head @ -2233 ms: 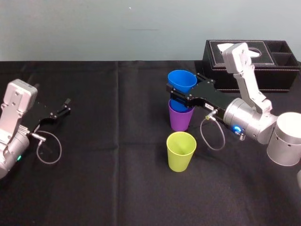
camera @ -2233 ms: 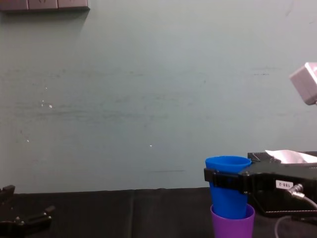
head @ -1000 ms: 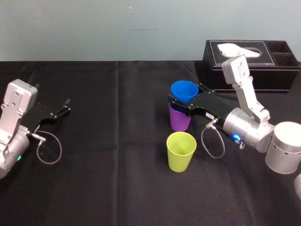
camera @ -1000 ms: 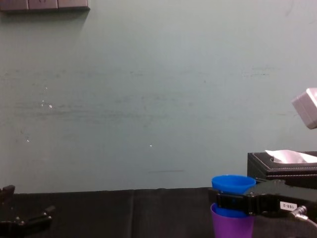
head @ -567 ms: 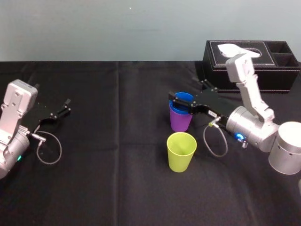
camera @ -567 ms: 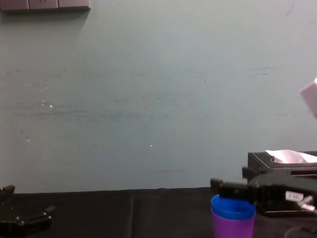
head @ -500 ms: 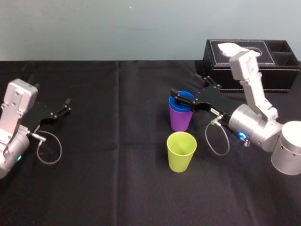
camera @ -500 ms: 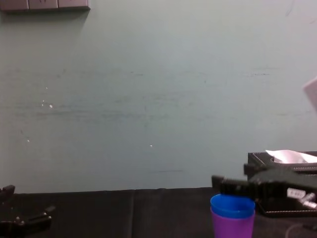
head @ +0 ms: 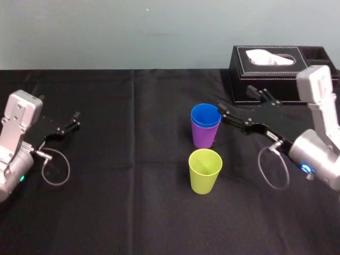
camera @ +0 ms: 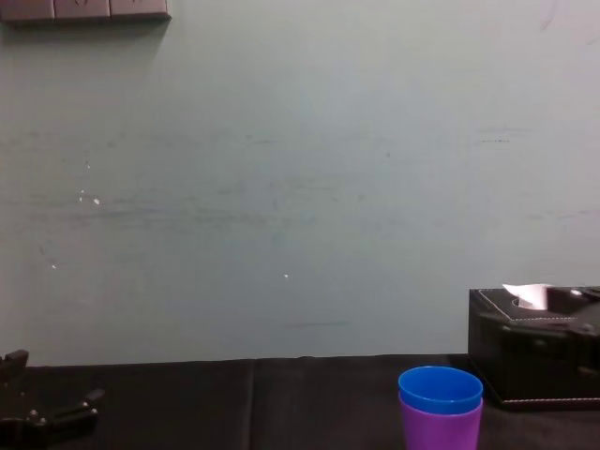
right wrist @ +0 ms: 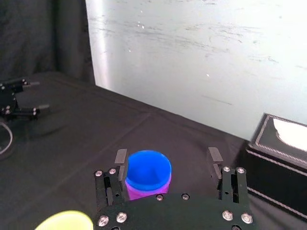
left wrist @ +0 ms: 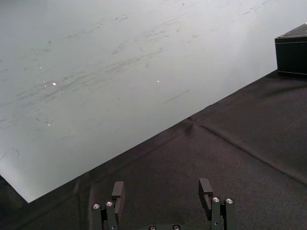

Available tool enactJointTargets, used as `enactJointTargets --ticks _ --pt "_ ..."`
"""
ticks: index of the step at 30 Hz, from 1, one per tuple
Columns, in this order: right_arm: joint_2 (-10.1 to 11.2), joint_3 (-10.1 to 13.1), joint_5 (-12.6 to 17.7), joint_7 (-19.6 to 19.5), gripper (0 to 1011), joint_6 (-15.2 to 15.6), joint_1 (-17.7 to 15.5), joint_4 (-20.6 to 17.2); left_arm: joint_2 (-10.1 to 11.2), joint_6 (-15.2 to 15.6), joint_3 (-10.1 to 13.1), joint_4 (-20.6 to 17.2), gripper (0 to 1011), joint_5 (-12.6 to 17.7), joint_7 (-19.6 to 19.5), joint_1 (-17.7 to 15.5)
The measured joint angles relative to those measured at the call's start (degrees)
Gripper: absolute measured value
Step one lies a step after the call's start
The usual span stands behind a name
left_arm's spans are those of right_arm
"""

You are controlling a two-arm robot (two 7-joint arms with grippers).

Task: Stack the three plastic cups sequentially using one hand.

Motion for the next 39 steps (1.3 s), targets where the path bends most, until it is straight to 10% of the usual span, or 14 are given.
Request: enactJointTargets --ticks 19,39 --pt "7.3 6.3 -0.2 6.3 1003 -9.5 -16.0 -3.2 0.0 0.0 0.0 0.0 1011 0.0 0.0 0.0" --pt "6.5 -0.9 2.2 12.4 1003 -11.4 -14.7 0.0 0.0 0.0 0.0 0.0 1011 0.0 0.0 0.0"
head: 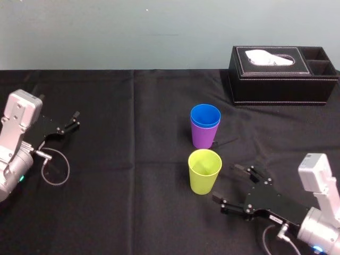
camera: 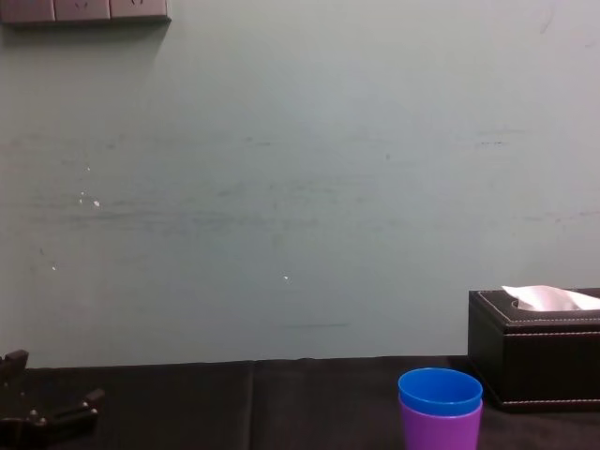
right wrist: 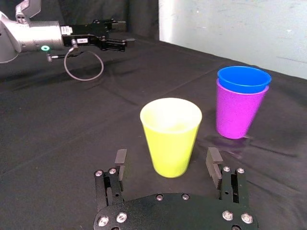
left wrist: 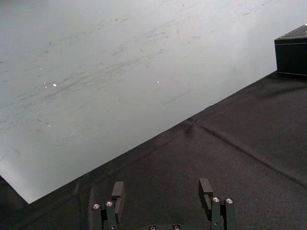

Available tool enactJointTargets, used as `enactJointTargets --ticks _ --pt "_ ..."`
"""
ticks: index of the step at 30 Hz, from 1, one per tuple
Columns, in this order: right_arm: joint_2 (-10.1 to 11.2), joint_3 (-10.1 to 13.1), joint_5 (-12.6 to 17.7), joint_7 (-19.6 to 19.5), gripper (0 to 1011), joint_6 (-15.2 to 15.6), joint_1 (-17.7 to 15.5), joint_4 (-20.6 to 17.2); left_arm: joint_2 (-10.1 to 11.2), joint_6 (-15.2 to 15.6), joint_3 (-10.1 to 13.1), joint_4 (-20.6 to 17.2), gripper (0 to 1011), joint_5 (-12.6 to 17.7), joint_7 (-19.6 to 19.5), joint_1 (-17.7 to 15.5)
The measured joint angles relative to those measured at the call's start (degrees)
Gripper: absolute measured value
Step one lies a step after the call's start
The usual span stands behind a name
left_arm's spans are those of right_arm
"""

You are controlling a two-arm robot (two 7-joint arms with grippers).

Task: Stack the three plastic cups sequentially using one hand.

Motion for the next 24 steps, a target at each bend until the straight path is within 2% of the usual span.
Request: enactJointTargets --ticks 9,24 --pt "-2.4 -3.5 -1.6 -0.7 1003 0.5 4.5 3.2 0.0 0.0 0.0 0.0 1011 0.0 0.0 0.0" --pt "-4.9 -6.2 -1.6 -0.4 1003 0.9 10.0 7.3 0.0 0.0 0.0 0.0 1011 0.0 0.0 0.0"
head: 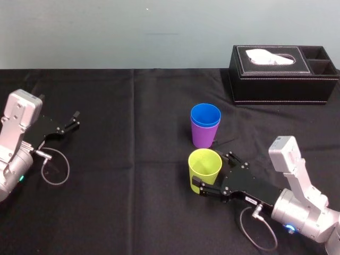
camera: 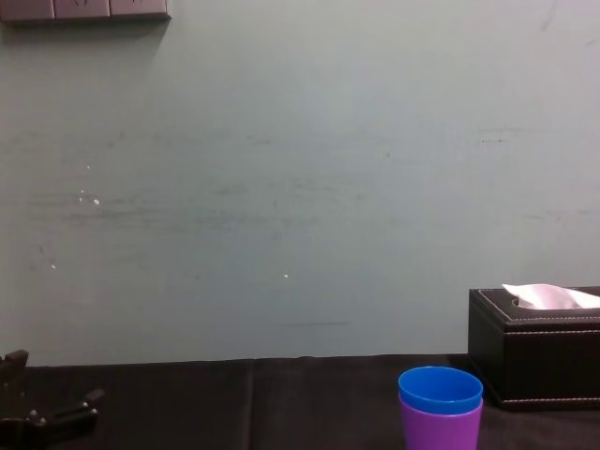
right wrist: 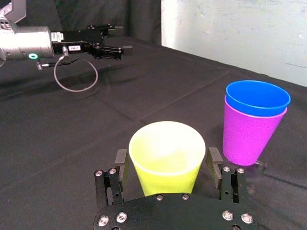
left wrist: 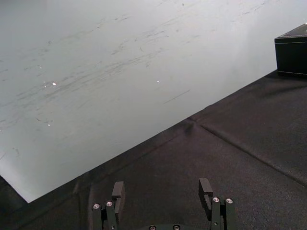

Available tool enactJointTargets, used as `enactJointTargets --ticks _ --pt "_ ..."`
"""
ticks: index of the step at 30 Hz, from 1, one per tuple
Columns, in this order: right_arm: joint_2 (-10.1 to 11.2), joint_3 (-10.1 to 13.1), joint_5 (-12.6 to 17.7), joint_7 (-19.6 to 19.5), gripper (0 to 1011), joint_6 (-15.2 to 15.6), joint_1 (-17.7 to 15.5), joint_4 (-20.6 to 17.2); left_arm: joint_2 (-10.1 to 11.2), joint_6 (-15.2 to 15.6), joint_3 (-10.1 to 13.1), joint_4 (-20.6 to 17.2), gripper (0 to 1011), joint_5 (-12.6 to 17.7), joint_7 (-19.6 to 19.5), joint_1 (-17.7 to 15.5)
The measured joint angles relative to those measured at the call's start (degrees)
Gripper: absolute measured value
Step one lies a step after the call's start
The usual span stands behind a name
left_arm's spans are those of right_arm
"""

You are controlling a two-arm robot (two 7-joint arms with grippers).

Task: Stack the three plastic cups sequentially using one hand.

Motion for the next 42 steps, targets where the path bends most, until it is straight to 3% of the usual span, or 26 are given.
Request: enactJointTargets --ticks 10,19,29,36,42 --pt "-0.9 -1.6 -0.2 0.2 1003 0.2 2.1 1.2 0.0 0.0 0.0 0.0 1011 0.0 0.0 0.0" --pt "-0.9 -1.6 -0.3 0.2 1000 0.2 2.1 1.2 0.0 0.0 0.0 0.0 1011 0.0 0.0 0.0" --pt "-0.9 -1.5 -0.2 0.2 794 0.2 1.9 1.1 0.0 0.0 0.0 0.0 1011 0.0 0.0 0.0" --pt "-0.8 -1.4 -0.2 0.1 762 0.2 1.9 1.0 0.0 0.0 0.0 0.0 1011 0.0 0.0 0.0" --pt "0.6 -1.0 0.9 0.2 746 1.6 1.5 -1.9 0.0 0.0 0.0 0.0 1012 0.0 0.0 0.0"
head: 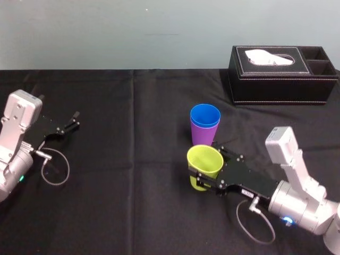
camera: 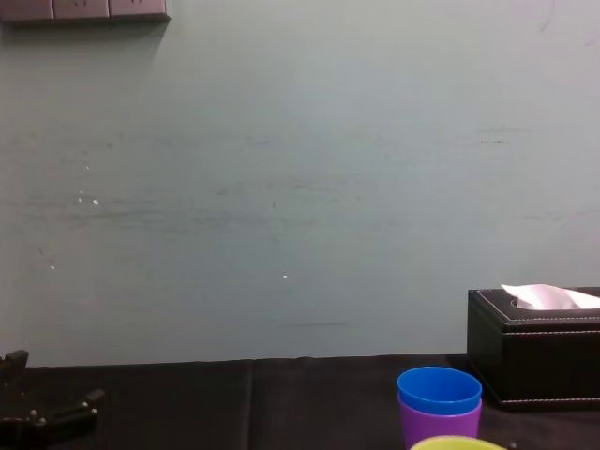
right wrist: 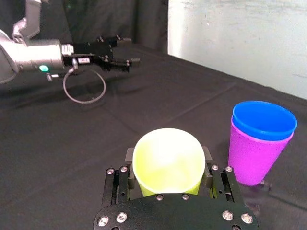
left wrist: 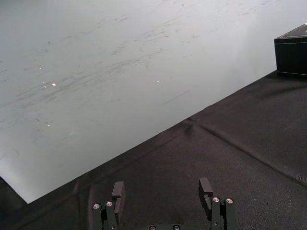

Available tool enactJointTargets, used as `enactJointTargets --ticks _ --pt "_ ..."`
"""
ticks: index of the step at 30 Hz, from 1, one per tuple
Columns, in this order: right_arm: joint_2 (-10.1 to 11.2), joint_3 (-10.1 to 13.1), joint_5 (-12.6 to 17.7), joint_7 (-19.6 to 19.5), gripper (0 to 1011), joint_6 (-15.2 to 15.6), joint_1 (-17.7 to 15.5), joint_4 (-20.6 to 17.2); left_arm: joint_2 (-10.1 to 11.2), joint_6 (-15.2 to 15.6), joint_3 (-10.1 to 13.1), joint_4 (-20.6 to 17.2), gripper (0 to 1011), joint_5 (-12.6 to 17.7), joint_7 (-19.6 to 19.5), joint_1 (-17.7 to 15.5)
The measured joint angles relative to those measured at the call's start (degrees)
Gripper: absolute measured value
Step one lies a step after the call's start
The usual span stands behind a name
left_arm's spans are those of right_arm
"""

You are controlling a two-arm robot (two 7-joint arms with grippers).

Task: Stack the three plastic cups sequentially using one hand.

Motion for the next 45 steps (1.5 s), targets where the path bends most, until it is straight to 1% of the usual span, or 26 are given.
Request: enactJointTargets --ticks 3,4,7,10,11,15,21,27,30,33,36,37,39,45 --pt "1.2 0.5 1.0 0.0 746 2.0 0.1 -2.7 0.0 0.0 0.0 0.0 1011 0.0 0.0 0.0" --pt "1.2 0.5 1.0 0.0 746 2.0 0.1 -2.7 0.0 0.0 0.0 0.0 1011 0.0 0.0 0.0" --pt "2.4 1.2 2.3 -0.1 746 4.6 0.6 -5.2 0.0 0.0 0.0 0.0 1011 0.0 0.0 0.0" --pt "3.1 1.6 3.5 -0.1 746 6.4 1.4 -6.3 0.0 0.0 0.0 0.0 1011 0.0 0.0 0.0" --pt "3.6 1.7 4.2 -0.1 746 7.6 2.1 -6.8 0.0 0.0 0.0 0.0 1011 0.0 0.0 0.0" --pt "4.5 1.9 5.6 -0.1 747 10.2 4.2 -7.6 0.0 0.0 0.0 0.0 1011 0.0 0.0 0.0" --pt "4.8 2.0 7.2 -0.4 746 12.5 8.0 -7.2 0.0 0.0 0.0 0.0 1011 0.0 0.0 0.0" --pt "4.2 1.5 8.1 -1.0 747 13.2 11.0 -5.5 0.0 0.0 0.0 0.0 1011 0.0 0.0 0.0" --pt "3.4 1.0 8.4 -1.7 747 13.1 12.4 -4.0 0.0 0.0 0.0 0.0 1011 0.0 0.0 0.0" --pt "2.7 0.5 8.5 -2.1 746 12.5 13.5 -2.4 0.0 0.0 0.0 0.0 1011 0.0 0.0 0.0" --pt "1.8 -0.2 8.3 -2.4 746 11.4 14.9 0.0 0.0 0.0 0.0 0.0 1011 0.0 0.0 0.0" --pt "1.8 -0.2 8.3 -2.4 747 11.4 14.9 0.0 0.0 0.0 0.0 0.0 1011 0.0 0.0 0.0" --pt "1.1 -0.6 8.0 -2.3 747 10.5 15.9 1.7 0.0 0.0 0.0 0.0 1011 0.0 0.0 0.0" --pt "0.3 -1.2 7.3 -2.3 746 9.5 17.2 3.9 0.0 0.0 0.0 0.0 1011 0.0 0.0 0.0"
